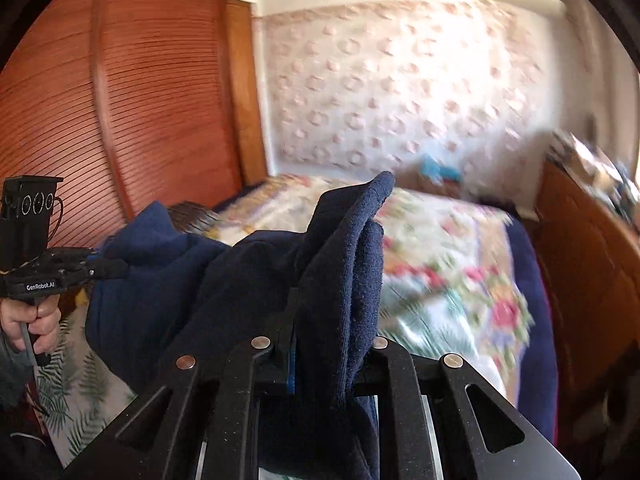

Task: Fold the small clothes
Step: 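Lift the folded navy shirt with both grippers toward the clothes stack, then lower the shirt onto the folded clothes stack and open both grippers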

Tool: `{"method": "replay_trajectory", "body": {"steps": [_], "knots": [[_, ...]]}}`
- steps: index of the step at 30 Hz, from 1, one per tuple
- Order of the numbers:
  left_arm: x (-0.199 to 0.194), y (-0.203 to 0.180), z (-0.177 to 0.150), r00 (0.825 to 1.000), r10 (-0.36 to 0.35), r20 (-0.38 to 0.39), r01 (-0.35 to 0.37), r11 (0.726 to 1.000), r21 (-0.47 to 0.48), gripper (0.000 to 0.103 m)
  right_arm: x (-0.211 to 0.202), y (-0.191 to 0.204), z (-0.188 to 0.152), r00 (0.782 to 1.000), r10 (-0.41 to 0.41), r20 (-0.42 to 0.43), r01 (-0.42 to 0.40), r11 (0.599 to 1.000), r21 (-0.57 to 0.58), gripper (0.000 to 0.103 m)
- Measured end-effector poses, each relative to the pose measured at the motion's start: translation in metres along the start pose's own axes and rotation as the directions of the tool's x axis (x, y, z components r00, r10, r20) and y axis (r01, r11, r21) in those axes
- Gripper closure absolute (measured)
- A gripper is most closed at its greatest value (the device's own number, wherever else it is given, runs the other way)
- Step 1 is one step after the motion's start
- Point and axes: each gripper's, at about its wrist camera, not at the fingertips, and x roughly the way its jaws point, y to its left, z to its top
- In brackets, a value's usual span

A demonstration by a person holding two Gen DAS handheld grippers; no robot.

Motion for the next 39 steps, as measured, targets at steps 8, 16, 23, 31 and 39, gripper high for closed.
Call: {"method": "replay_trajectory", "body": {"steps": [8,16,23,31,39], "knots": [[-0.071,0.076,-0.013,0.971,0.204,0.121,-0.189,0.973,-0.13,0.089,0.093,0.092,0.082,0.988,0.155,0.016,-0.149,0.971,-0.185,0.088],[-0.088,0.114,-0.052,0.938,0.315,0.147,-0.27,0.927,-0.259,0.089,0.188,0.161,0.118,0.975,0.213,-0.07,-0.224,0.916,-0.333,0.088],[-0.089,0.126,-0.083,0.941,0.323,0.099,-0.274,0.901,-0.336,0.09,0.276,0.175,0.148,0.96,0.252,-0.12,-0.279,0.883,-0.378,0.089],[-0.089,0.132,-0.097,0.929,0.369,0.03,-0.337,0.877,-0.343,0.089,0.345,0.183,0.148,0.98,0.114,-0.164,-0.155,0.953,-0.262,0.073],[-0.087,0.132,-0.095,0.924,0.381,0.026,-0.351,0.874,-0.337,0.089,0.315,0.167,0.144,0.997,0.068,-0.037,-0.073,0.979,-0.188,0.047]]}}
